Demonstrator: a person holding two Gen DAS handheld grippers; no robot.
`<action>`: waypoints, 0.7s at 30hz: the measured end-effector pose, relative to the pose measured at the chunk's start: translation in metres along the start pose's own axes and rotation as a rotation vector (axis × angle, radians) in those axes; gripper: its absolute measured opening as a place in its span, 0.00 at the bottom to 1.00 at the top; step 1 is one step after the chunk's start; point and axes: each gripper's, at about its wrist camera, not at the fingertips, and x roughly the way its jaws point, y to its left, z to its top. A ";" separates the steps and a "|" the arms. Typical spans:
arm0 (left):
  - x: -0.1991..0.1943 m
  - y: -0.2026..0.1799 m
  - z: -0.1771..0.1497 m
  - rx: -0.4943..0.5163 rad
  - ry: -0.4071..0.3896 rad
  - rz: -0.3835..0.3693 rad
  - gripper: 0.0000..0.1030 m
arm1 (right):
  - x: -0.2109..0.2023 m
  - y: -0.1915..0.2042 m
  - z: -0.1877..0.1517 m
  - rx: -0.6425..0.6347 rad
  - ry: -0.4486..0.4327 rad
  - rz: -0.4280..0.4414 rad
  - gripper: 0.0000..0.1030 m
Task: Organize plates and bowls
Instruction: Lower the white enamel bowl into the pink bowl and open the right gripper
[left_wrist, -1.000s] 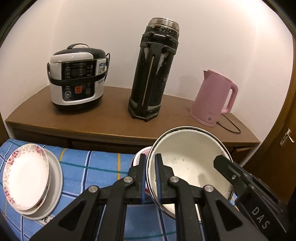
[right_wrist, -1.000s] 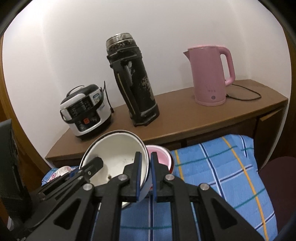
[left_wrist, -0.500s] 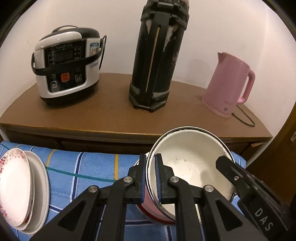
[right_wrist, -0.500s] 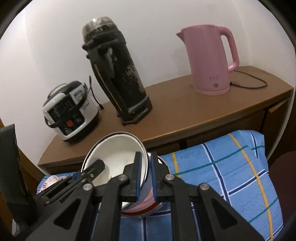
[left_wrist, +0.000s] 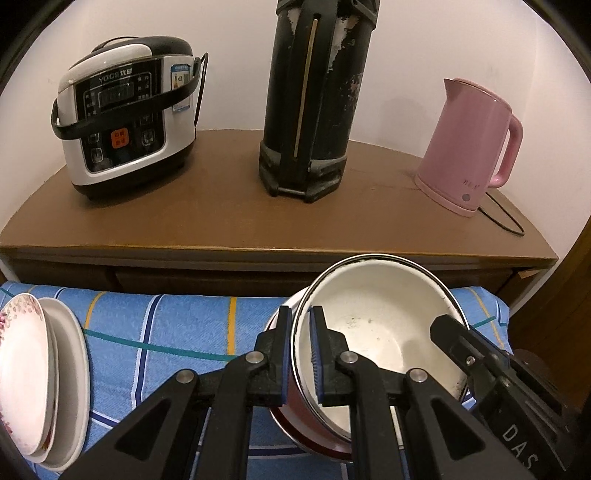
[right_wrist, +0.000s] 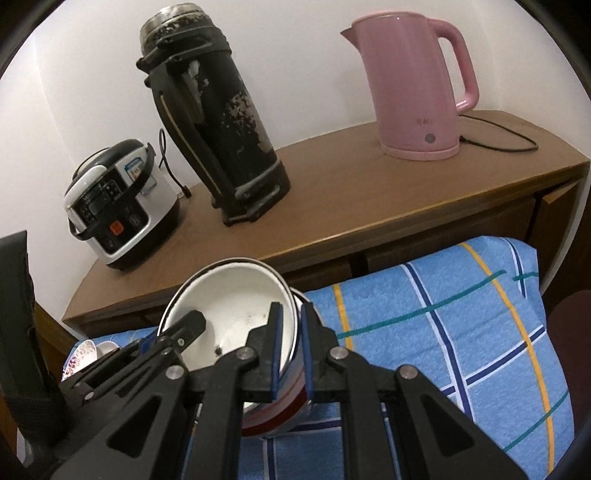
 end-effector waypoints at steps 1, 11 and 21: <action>0.000 -0.001 0.000 0.003 -0.001 0.003 0.11 | 0.000 -0.001 0.000 0.002 0.001 0.003 0.09; -0.001 -0.005 -0.002 0.037 -0.020 0.031 0.11 | -0.005 -0.014 -0.006 0.076 -0.055 0.088 0.14; -0.009 -0.002 0.000 0.045 -0.085 0.078 0.58 | -0.016 -0.011 -0.012 0.057 -0.163 0.141 0.17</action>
